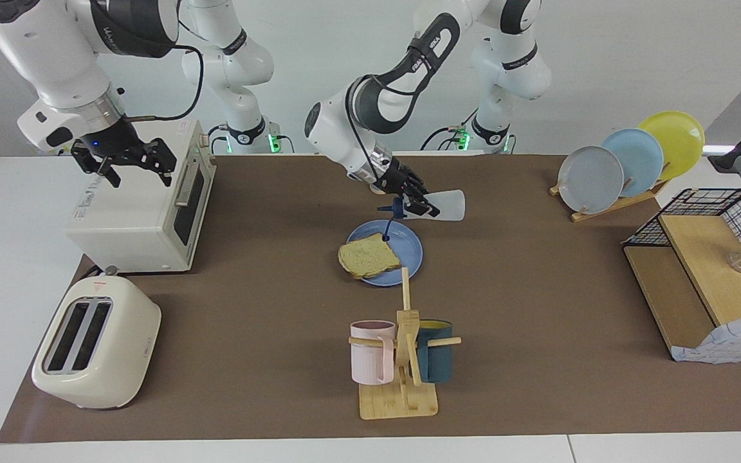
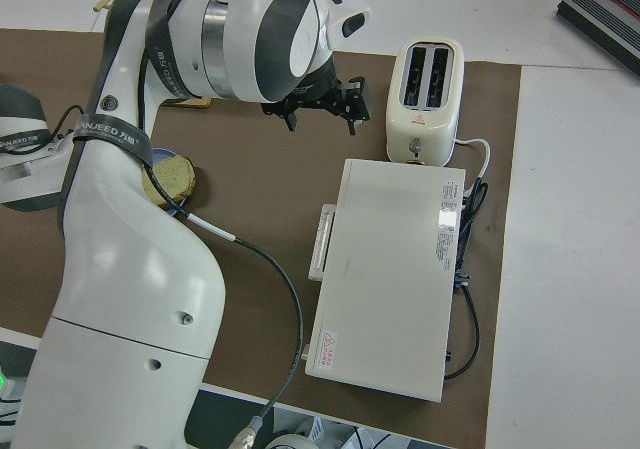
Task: Put bread on plate and add seasoning
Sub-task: 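Tilt the bottle over the bread with the left gripper and shake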
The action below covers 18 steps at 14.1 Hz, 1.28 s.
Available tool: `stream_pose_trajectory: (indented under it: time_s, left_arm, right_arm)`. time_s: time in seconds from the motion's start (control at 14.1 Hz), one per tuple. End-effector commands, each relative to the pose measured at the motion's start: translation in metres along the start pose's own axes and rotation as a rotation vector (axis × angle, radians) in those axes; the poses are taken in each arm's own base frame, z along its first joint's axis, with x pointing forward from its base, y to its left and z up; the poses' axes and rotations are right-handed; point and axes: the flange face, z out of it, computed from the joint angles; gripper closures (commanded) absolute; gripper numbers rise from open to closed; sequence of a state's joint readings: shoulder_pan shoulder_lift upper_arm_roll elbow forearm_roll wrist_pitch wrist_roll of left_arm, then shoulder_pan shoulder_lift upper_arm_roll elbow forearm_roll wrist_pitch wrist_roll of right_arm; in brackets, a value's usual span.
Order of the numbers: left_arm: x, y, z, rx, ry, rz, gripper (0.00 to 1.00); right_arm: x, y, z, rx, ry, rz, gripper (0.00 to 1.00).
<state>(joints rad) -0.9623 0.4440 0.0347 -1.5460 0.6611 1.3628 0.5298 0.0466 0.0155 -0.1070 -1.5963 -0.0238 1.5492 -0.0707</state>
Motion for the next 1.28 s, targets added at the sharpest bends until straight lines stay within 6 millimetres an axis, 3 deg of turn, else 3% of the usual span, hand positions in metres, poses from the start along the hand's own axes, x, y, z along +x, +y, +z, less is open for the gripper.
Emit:
stream_pose_trajectory:
  time_s: [0.0, 0.14, 0.21, 0.28, 0.5, 0.57, 0.71, 0.99, 1.21]
  left_arm:
    - [-0.008, -0.009, -0.007, 0.018, -0.059, -0.032, 1.00]
    - [0.009, -0.008, 0.009, 0.012, -0.134, -0.018, 1.00]
    - [0.038, -0.008, 0.024, 0.012, -0.229, -0.010, 1.00]
    - [0.053, -0.017, 0.025, 0.011, -0.273, -0.033, 1.00]
    - [0.044, -0.028, 0.031, 0.034, -0.385, -0.077, 1.00]
    - [0.060, -0.023, 0.040, 0.068, -0.439, -0.063, 1.00]
    - [0.069, -0.019, 0.043, 0.120, -0.505, -0.065, 1.00]
    - [0.086, -0.008, 0.020, 0.196, -0.429, -0.041, 1.00]
    - [0.104, -0.013, 0.016, 0.266, -0.324, -0.013, 1.00]
  right_arm:
    - [-0.001, 0.000, 0.002, 0.018, -0.034, -0.007, 0.00]
    - [-0.003, -0.005, -0.004, 0.015, -0.028, -0.016, 0.00]
    - [-0.006, -0.002, -0.005, 0.017, -0.027, -0.013, 0.00]
    - [-0.006, 0.000, -0.001, 0.018, -0.028, -0.010, 0.00]
    - [-0.006, 0.001, 0.000, 0.016, -0.027, -0.006, 0.00]
    - [-0.001, 0.002, -0.001, 0.013, -0.007, -0.004, 0.00]
    - [0.000, 0.002, -0.001, 0.010, 0.000, -0.005, 0.00]
    - [-0.002, 0.016, 0.003, 0.014, -0.026, 0.019, 0.00]
    - [-0.003, 0.013, 0.000, 0.014, -0.014, 0.018, 0.00]
